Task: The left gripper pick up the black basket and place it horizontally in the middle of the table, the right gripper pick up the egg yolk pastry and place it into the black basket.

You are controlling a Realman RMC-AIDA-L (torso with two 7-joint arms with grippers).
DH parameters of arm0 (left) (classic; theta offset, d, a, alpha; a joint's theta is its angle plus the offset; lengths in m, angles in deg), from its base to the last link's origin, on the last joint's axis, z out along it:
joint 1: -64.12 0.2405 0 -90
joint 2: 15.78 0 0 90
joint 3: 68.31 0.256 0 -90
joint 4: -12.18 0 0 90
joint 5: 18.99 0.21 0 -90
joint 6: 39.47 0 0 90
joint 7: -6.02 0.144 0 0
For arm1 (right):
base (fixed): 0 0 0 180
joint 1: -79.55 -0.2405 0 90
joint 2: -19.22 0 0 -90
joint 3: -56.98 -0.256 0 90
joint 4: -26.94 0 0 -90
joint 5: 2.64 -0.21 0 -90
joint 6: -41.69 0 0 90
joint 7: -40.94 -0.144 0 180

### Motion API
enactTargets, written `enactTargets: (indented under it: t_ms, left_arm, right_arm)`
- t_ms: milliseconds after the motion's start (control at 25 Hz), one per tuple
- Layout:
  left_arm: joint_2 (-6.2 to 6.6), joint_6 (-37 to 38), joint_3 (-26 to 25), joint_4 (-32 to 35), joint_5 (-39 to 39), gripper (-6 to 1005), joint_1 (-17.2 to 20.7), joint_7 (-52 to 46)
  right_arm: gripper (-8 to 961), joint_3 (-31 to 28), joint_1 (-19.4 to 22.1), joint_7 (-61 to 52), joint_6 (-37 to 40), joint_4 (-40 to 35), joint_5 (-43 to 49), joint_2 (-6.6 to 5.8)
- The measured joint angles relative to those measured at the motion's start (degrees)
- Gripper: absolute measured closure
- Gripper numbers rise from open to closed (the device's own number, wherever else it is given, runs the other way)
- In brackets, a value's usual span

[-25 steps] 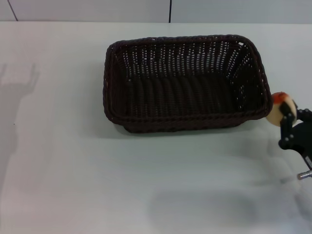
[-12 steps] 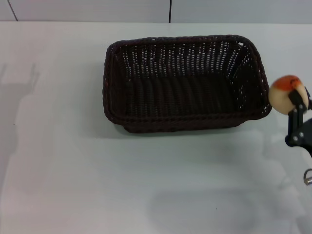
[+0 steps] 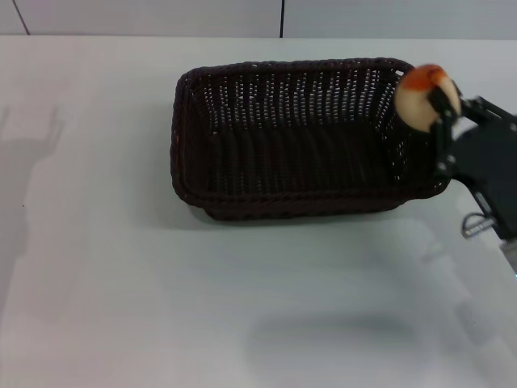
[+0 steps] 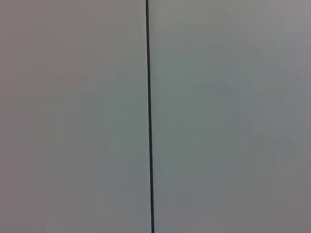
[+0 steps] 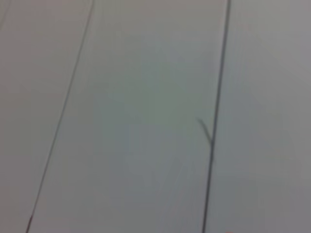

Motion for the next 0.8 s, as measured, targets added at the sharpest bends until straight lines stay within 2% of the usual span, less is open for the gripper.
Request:
enactTargets:
  t_ms: [40,160,360,560,640,800]
  left_arm:
    - [0.00,0.0,0.0,0.0,0.0,215,0.0,0.0]
    - [0.00,0.0,0.0,0.0,0.0,215,0.0,0.0]
    - [0.00,0.0,0.0,0.0,0.0,215,0.0,0.0]
    - [0.06,0.0,0.0,0.0,0.0,215,-0.1,0.0]
    - [0.07,0.0,0.0,0.0,0.0,215,-0.1,0.0]
    - [0.09,0.0,0.0,0.0,0.0,215,-0.1,0.0]
  right_arm:
    - [914,0.0,-1.8,-0.1,-1.3,-0.6,0.0,-0.01]
    - [915,0.1,-3.6,-0.1,-2.5,-0.8,-0.1,0.08]
    - [917,0.7,-4.3,-1.6,-3.0,-0.3,0.2,0.02]
    - [763,1.1,-4.0,-1.8,-2.9,-0.3,0.4,-0.03]
    - [528,0.8,-3.6,-1.8,-2.3,-0.3,0.2,0.04]
    - [446,-0.3,-2.4,-1.8,-0.8,-0.3,-1.7,0.12]
